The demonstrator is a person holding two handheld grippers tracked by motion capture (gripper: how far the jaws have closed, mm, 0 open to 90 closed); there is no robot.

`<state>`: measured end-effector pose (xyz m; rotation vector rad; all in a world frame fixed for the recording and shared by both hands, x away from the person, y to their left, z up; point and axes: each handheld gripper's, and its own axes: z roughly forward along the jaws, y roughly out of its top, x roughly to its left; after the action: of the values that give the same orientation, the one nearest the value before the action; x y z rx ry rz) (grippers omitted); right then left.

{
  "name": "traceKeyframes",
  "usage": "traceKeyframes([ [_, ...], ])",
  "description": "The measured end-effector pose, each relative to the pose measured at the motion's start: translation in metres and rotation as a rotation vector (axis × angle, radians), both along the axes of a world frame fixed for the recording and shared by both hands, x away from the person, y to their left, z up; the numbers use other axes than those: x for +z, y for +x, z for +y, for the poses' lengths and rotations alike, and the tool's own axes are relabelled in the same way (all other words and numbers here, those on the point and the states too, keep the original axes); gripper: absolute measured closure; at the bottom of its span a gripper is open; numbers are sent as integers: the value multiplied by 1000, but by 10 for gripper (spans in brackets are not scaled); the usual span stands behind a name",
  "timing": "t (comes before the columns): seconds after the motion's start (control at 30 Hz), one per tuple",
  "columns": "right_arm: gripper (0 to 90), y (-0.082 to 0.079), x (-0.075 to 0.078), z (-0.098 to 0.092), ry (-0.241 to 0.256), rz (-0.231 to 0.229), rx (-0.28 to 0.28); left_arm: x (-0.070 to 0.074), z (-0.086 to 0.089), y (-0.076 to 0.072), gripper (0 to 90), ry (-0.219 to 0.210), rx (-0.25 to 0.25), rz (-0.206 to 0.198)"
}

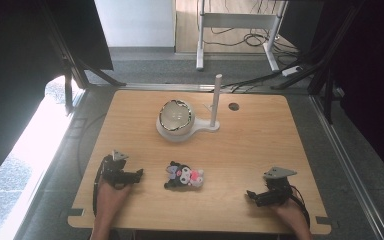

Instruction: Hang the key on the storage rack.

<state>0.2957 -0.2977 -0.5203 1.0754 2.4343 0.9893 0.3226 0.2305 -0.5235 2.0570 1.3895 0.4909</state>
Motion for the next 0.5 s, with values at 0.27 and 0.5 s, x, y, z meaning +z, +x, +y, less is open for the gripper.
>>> traceKeyframes([
  [0.27,0,0,0,0,0,0,1,0,0,0,11,0,0,0],
  [0.5,0,-1,0,0,0,2,-8,0,0,0,11,0,0,0],
])
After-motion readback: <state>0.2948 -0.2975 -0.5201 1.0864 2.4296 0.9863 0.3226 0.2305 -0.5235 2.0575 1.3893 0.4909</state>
